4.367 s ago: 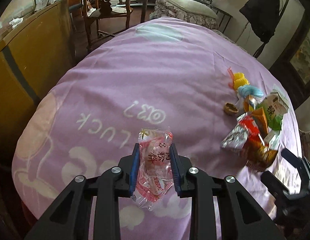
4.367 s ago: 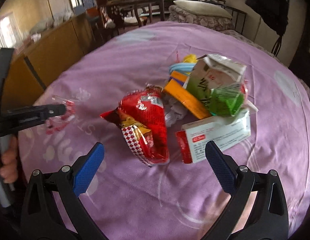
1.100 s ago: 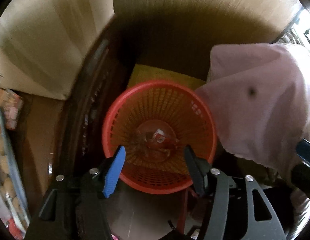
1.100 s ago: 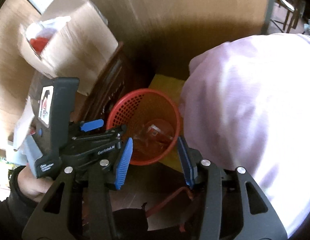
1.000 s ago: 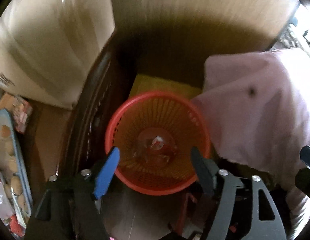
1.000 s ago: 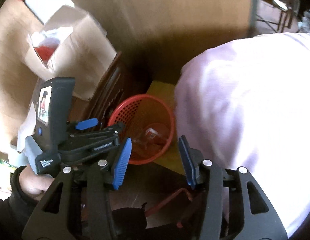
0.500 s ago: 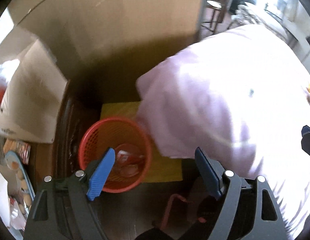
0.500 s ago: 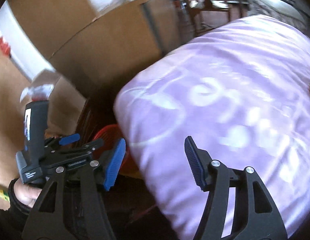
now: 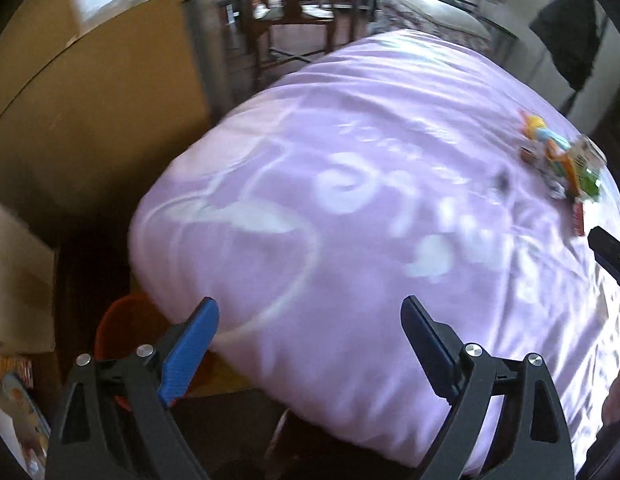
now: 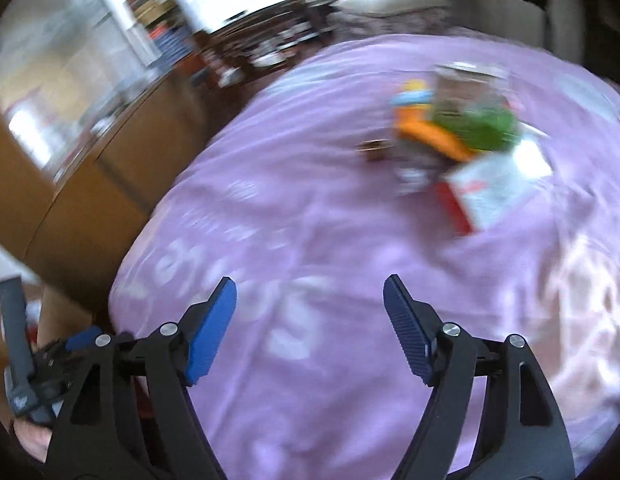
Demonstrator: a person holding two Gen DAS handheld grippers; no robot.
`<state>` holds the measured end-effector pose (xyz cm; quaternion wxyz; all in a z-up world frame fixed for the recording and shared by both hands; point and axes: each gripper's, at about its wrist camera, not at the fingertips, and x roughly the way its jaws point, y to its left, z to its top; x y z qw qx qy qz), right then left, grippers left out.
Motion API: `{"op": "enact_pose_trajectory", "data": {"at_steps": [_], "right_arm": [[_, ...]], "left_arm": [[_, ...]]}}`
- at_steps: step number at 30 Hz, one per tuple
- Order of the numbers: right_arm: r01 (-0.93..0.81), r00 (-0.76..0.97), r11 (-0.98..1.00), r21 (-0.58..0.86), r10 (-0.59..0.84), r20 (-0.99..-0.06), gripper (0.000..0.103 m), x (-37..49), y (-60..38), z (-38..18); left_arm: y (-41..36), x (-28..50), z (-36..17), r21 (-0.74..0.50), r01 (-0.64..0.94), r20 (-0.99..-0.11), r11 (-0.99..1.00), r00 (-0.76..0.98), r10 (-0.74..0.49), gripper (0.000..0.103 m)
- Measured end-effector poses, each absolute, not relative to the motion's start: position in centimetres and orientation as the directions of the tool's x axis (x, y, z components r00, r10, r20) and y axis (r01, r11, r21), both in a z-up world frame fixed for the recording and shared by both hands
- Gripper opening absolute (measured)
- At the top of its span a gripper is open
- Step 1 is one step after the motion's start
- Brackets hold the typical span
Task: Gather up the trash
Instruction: 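Move both tools back over the trash on the bedspread, then grasp the walnut shell with the left tool while the right tool grasps the white medicine box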
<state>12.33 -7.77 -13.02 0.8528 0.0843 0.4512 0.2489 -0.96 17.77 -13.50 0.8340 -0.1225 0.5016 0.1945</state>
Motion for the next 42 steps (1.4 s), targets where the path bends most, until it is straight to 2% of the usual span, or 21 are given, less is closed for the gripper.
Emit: {"op": "enact_pose_trajectory", "data": {"at_steps": [6, 11, 20, 35, 38, 42], "right_arm": [[-0.198, 0.525, 0.908, 0.369, 0.416, -0.742, 0.074, 15.2, -13.3, -13.9], [-0.142, 0.542, 0.927, 0.346, 0.366, -0.757, 0.074, 16.9, -15.3, -13.9], [-0.041, 0.532, 0.931, 0.363, 0.327, -0.781, 0.083, 20.4, -17.2, -14.4], [-0.019, 0.462, 0.946, 0.323, 0.294, -0.836, 0.083, 24.9, -14.1, -17.1], [-0.020, 0.460, 0.950, 0.311, 0.284, -0.841, 0.080, 25.2, -14.0, -17.2], [-0.040, 0.453, 0.942, 0.333, 0.315, -0.834, 0.066, 24.8, -14.6, -17.2]], "left_arm": [[13.8, 2.3, -12.2, 0.001, -0.346, -0.869, 0.938, 0.464, 0.172, 0.092], [12.6, 4.9, -10.7, -0.015, -0.319, -0.859, 0.948, 0.490, 0.151, 0.092], [11.0, 9.0, -10.7, -0.062, -0.270, -0.853, 0.961, 0.514, 0.090, 0.093], [11.6, 11.7, -13.2, -0.066, -0.268, -0.879, 0.961, 0.472, 0.071, 0.093], [11.9, 11.9, -13.3, -0.071, -0.277, -0.882, 0.958, 0.467, 0.069, 0.093], [11.7, 12.2, -13.2, -0.063, -0.269, -0.883, 0.961, 0.464, 0.072, 0.093]]}}
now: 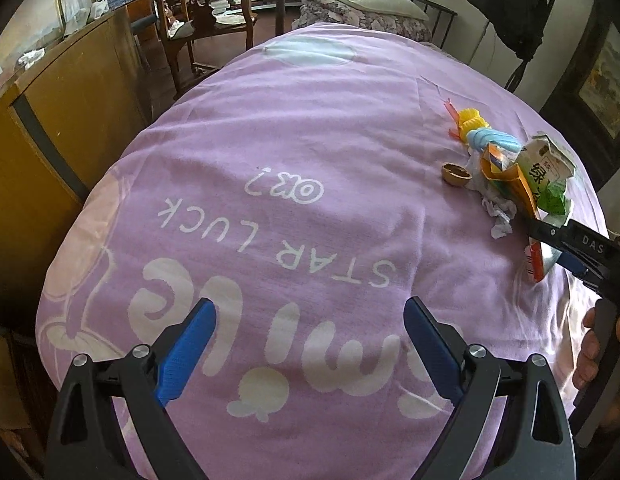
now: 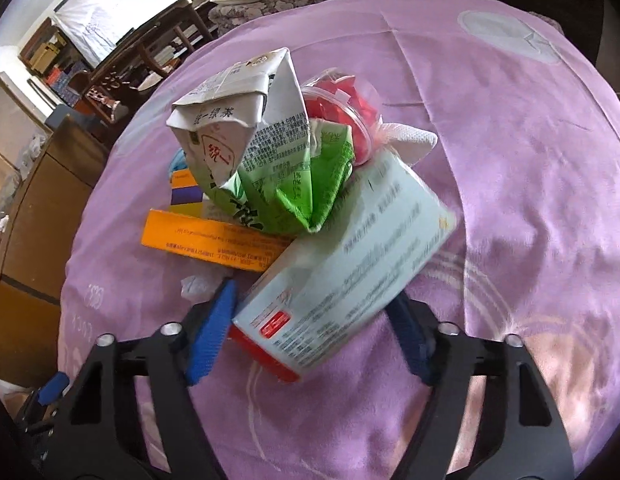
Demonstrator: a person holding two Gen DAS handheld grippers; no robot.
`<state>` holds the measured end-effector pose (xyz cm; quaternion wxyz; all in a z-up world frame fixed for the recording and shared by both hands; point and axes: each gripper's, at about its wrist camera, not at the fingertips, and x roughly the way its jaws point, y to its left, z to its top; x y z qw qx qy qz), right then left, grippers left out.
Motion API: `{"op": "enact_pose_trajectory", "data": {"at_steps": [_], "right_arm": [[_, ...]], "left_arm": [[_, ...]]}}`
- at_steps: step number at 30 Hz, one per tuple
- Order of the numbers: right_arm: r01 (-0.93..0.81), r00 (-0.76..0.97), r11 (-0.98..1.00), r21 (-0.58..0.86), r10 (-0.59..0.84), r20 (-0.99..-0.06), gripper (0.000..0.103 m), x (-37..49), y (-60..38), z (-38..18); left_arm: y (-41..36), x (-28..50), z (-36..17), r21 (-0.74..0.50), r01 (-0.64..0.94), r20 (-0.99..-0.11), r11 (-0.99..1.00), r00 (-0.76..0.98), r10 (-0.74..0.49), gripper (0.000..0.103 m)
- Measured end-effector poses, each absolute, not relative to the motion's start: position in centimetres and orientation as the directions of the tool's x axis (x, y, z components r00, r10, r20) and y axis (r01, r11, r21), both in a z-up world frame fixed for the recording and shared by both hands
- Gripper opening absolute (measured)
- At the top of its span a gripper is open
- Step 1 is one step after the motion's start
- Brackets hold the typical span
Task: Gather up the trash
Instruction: 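Grasp the walnut shell with the left tool while the right tool grasps the white medicine box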
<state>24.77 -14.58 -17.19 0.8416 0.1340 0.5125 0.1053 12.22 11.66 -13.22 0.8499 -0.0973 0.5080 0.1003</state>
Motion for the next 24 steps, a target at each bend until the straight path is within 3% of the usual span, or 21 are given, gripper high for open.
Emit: {"op": "enact_pose_trajectory", "data": {"at_steps": [4, 20, 24], "right_arm": [[-0.062, 0.464, 0.936, 0.347, 0.335, -0.820, 0.050, 23.6, -15.8, -16.7], [-0.117, 0.419, 0.943, 0.311, 0.331, -0.845, 0.052, 17.9, -21.5, -16.6], [-0.120, 0.437, 0.950, 0.289, 0.312, -0.844, 0.065, 18.0, -21.8, -16.5]], "left_arm": [[11.1, 12.5, -12.9, -0.064, -0.261, -0.878, 0.963, 0.473, 0.069, 0.093], [6.7, 19.1, -13.5, -0.010, -0.142, -0.870, 0.990, 0.490, 0.062, 0.093], [5.5, 21.9, -14.6, -0.007, -0.090, -0.888, 0.996, 0.459, 0.035, 0.093]]}}
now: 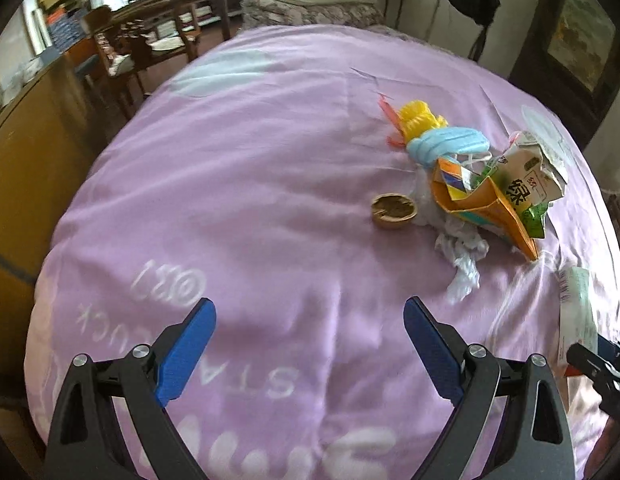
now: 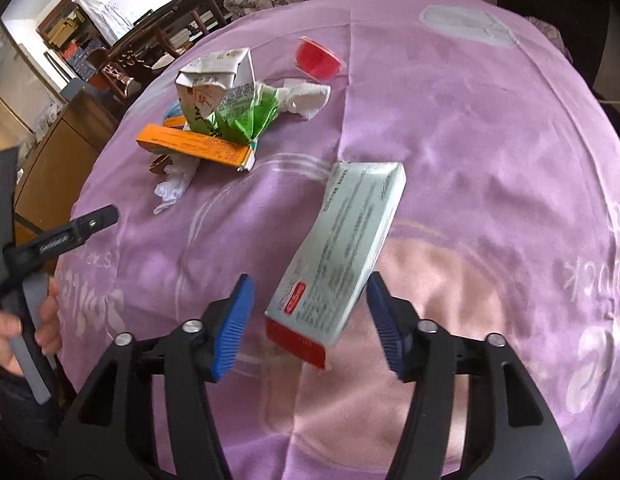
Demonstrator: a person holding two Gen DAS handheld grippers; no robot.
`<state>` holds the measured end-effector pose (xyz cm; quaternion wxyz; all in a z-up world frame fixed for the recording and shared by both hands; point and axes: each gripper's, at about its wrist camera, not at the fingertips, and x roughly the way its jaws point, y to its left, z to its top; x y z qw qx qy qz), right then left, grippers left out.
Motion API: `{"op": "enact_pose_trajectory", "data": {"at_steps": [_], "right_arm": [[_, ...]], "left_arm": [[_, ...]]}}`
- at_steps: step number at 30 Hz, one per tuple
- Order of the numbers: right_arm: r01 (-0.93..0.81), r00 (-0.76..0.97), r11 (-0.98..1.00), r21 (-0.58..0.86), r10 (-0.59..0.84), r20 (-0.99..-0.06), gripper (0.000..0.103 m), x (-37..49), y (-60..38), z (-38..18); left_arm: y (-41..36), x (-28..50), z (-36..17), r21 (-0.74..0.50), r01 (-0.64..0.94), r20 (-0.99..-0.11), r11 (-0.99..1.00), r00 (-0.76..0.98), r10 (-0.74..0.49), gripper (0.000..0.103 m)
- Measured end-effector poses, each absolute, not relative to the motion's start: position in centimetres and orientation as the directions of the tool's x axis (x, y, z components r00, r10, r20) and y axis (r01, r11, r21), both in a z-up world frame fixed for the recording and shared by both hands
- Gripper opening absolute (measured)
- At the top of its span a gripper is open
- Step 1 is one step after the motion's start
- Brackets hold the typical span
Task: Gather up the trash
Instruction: 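Grasp the walnut shell with the left tool while the right tool grasps the white medicine box, then lift the walnut shell and the medicine box off the bedspread with both tools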
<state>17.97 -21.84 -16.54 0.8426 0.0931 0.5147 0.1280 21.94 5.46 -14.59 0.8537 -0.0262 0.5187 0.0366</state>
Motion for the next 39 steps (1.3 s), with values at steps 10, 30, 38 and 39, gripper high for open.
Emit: {"op": "enact_pose_trajectory", "data": {"at_steps": [10, 30, 38, 39], "right_arm": [[-0.111, 0.478, 0.955, 0.275, 0.294, -0.828, 0.071, 18.9, -23.5, -16.1], [-0.103, 0.482, 0.959, 0.265, 0.281, -0.830, 0.071, 18.9, -24.0, -16.1], [-0.102, 0.487, 0.960, 0.261, 0.277, -0.828, 0.071, 18.5, -24.2, -15.7], [-0.105, 0.487, 0.959, 0.262, 0.279, -0.828, 0.071, 18.4, -24.2, -15.7]], "left_arm": [[3.1, 26.4, -16.9, 0.132, 0.021, -0.889, 0.991, 0.444, 0.109, 0.092], [0.4, 29.6, -17.4, 0.121, 0.172, -0.887, 0.978, 0.460, 0.029, 0.032], [1.4, 28.2, -16.8, 0.068, 0.141, -0.895, 0.988, 0.447, -0.002, 0.032], [1.9, 27.8, -16.6, 0.052, 0.130, -0.896, 0.990, 0.444, -0.012, 0.032]]}}
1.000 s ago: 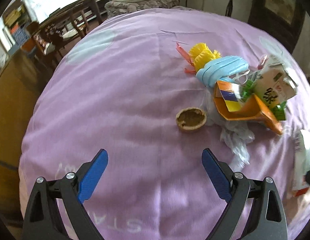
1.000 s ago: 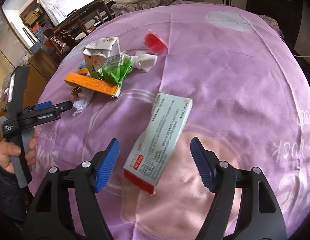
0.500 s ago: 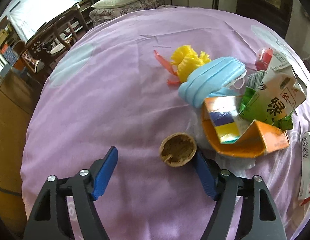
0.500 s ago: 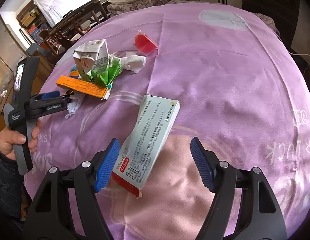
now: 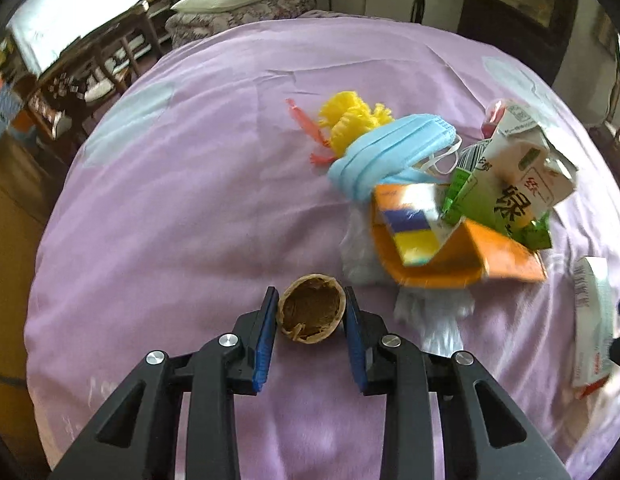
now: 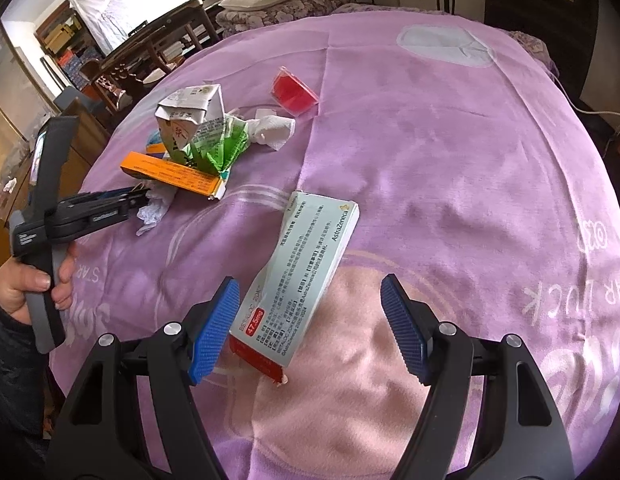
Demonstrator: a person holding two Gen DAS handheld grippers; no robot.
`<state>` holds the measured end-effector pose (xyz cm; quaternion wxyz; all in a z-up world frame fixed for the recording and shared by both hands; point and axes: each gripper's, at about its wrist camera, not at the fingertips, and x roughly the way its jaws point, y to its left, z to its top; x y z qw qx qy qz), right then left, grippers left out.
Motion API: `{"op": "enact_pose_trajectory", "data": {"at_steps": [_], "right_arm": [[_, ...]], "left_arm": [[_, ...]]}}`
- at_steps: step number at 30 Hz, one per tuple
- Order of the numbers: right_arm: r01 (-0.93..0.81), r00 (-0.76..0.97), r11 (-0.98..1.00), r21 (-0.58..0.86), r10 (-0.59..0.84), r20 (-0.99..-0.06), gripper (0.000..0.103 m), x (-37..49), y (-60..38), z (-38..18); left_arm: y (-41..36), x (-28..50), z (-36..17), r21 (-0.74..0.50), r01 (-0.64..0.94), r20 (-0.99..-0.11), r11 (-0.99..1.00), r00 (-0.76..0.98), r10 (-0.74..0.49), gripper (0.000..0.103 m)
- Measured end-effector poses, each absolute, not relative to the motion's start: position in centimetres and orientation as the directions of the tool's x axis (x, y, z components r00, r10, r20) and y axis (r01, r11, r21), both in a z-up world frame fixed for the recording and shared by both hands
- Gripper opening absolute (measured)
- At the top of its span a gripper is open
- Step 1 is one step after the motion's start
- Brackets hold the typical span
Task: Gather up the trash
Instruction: 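Lift the walnut shell and the medicine box off the bedspread with both tools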
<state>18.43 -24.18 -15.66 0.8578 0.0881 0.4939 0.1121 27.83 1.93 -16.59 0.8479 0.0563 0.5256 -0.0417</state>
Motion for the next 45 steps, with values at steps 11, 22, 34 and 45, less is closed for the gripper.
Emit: {"op": "enact_pose_trajectory", "data": {"at_steps": [11, 22, 34, 45], "right_arm": [[-0.089, 0.442, 0.958, 0.273, 0.284, -0.851, 0.071, 19.8, -22.7, -17.0], [-0.057, 0.421, 0.989, 0.138, 0.149, -0.895, 0.053, 21.4, -21.0, -18.2], [-0.083, 0.458, 0.978, 0.189, 0.206, -0.864, 0.047, 17.0, -20.7, -16.1], [-0.227, 0.495, 0.948, 0.221, 0.308, -0.812, 0.047, 12.3, -17.1, -11.9]], "left_arm": [[6.0, 20.5, -14.2, -0.052, 0.007, -0.875, 0.999, 0.481, -0.050, 0.032], [8.7, 13.5, -13.4, -0.081, -0.068, -0.875, 0.994, 0.482, -0.038, 0.032], [11.1, 8.8, -11.1, -0.105, -0.104, -0.848, 0.989, 0.529, -0.034, 0.032], [13.1, 4.3, -9.4, -0.129, -0.141, -0.826, 0.982, 0.564, -0.028, 0.032]]}}
